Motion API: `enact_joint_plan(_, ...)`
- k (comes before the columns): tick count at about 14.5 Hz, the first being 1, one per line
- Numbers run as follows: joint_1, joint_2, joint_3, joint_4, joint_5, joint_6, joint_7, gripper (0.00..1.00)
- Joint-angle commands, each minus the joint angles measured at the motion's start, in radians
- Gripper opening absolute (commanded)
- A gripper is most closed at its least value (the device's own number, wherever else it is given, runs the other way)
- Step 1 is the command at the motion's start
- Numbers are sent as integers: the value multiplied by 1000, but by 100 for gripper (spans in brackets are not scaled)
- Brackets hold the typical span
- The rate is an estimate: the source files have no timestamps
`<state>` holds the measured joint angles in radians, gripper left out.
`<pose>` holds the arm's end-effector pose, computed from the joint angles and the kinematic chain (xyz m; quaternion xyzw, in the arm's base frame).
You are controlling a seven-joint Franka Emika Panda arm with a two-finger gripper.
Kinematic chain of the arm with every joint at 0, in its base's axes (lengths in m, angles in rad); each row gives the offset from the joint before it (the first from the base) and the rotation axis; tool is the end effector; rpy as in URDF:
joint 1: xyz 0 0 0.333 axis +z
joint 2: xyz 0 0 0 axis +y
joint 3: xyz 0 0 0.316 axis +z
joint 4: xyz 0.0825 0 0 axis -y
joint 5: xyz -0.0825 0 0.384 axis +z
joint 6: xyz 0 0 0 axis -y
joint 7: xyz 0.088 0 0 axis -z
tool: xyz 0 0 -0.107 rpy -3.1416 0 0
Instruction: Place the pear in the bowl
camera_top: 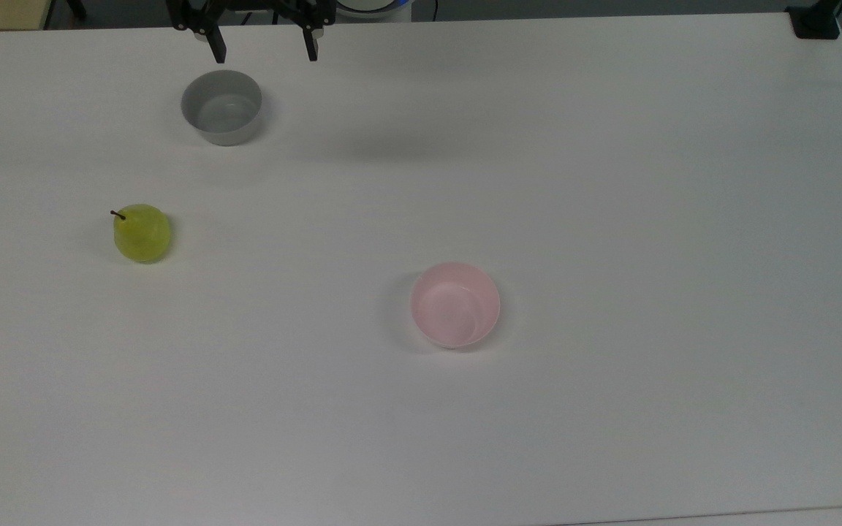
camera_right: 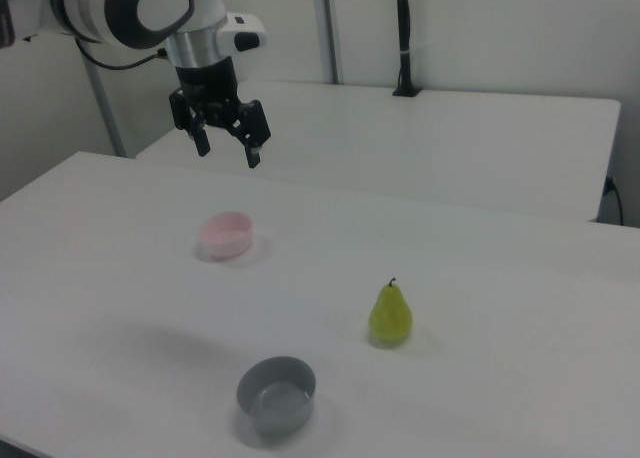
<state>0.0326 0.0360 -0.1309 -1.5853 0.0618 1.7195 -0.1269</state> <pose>0.5774 -0.0498 0.6113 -0.9983 -0.0114 -0.0521 0.0227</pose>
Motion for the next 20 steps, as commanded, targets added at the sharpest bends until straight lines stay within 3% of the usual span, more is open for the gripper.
enact_joint_plan(1, 21, -31, -9, -48, -20, 19, 24, 100)
enact_joint_plan(11, 15, -31, -9, -47, -22, 15, -6, 100)
enact_joint_plan(19, -42, -16, -12, -35, -56, 17, -335, 100)
enact_joint_plan(20, -54, -10, -10, -12, -100, 14, -339, 100)
